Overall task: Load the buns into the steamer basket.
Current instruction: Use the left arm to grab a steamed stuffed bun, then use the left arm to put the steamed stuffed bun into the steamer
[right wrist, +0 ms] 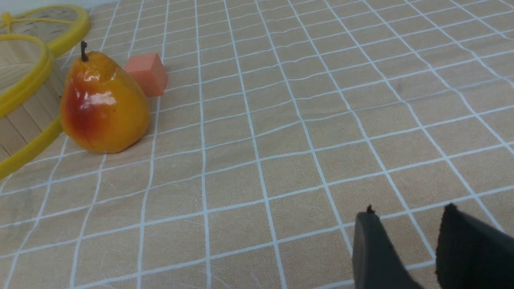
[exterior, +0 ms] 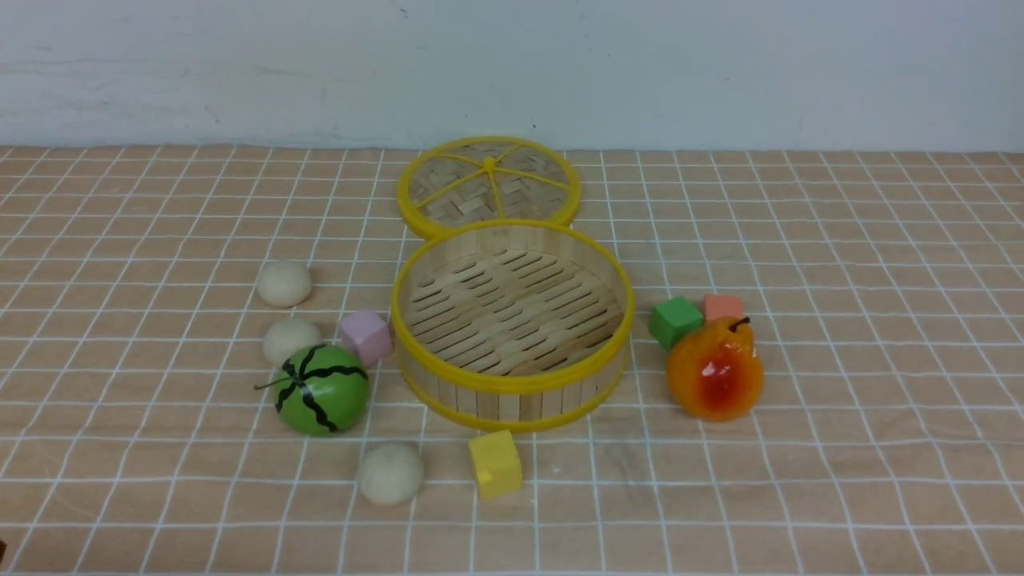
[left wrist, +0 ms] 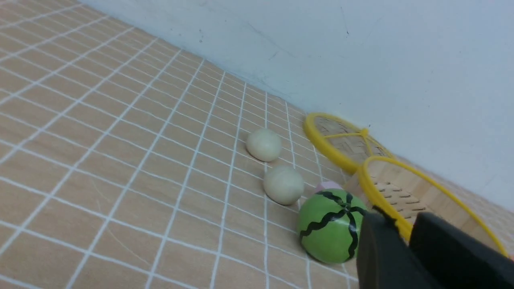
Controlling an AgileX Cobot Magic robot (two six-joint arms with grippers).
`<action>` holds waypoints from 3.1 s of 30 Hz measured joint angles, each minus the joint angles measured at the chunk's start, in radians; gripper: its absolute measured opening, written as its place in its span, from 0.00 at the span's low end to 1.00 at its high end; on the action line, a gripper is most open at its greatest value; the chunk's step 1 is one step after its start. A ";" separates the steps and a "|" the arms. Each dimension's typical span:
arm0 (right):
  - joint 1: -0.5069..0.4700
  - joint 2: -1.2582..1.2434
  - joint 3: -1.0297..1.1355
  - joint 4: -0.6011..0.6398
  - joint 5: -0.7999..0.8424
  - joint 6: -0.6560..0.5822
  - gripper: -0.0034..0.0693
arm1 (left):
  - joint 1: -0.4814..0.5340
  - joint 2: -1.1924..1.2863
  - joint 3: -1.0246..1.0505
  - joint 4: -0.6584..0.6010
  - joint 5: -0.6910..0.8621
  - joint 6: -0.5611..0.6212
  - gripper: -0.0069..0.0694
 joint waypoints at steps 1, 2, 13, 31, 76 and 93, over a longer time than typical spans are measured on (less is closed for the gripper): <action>0.000 0.000 0.000 0.000 0.000 0.000 0.38 | 0.000 0.000 0.000 0.000 -0.004 -0.001 0.24; 0.000 0.000 0.000 0.000 0.000 0.000 0.38 | 0.000 0.000 0.000 -0.001 -0.011 -0.001 0.24; 0.000 0.000 0.000 0.000 0.000 0.000 0.38 | 0.000 0.000 -0.012 -0.043 -0.230 -0.032 0.25; 0.000 0.000 0.000 0.000 0.000 0.000 0.38 | 0.000 0.448 -0.784 0.082 0.556 -0.027 0.27; 0.000 0.000 0.000 0.000 0.000 0.000 0.38 | -0.428 1.879 -1.288 0.008 0.718 0.183 0.40; 0.000 0.000 0.000 0.000 0.000 0.000 0.38 | -0.428 1.862 -1.479 -0.050 0.977 0.267 0.08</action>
